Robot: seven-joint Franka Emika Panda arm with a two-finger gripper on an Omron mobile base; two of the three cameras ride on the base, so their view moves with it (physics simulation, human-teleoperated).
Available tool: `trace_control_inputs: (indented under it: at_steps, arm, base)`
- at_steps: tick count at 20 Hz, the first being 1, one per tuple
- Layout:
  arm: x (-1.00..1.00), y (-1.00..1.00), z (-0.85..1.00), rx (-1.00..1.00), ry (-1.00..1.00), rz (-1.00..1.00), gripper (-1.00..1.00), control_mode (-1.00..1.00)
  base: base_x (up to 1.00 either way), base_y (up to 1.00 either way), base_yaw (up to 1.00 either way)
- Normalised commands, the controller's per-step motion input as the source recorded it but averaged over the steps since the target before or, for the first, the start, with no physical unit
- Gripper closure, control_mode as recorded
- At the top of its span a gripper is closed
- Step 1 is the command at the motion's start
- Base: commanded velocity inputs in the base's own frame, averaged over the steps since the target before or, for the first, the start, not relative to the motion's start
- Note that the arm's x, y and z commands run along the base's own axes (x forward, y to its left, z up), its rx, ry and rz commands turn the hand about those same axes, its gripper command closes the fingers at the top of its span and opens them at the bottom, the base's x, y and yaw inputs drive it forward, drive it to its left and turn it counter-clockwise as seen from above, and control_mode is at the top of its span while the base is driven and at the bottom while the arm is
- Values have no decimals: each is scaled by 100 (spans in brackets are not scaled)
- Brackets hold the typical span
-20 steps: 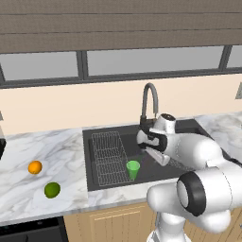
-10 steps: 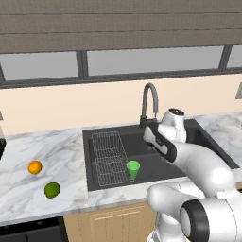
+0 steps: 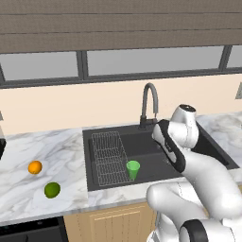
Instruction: Remove the orange and lime from the sink. Then move the bowl and cup from the counter to the sink for washing.
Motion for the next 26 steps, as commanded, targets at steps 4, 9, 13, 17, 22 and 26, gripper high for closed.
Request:
trace_control_inputs:
  at_steps: [4,9,13,17,22,26]
  arm:
    - [-27,-24,19,-6,0,-6,-100,-100]
    - [-23,-26,15,-10,0,-12,-100,-100]
    - [-20,-31,15,-8,1,-14,-100,-100]
    - [-20,-35,17,-3,3,-16,-100,-100]
    - [-19,-32,23,0,9,-17,-100,-100]
    - [-13,-32,21,0,5,-26,-100,-100]
  base:
    - [0,0,0]
    - [0,0,0]
    - [0,0,0]
    - [0,0,0]
    - [0,0,0]
    - [0,0,0]
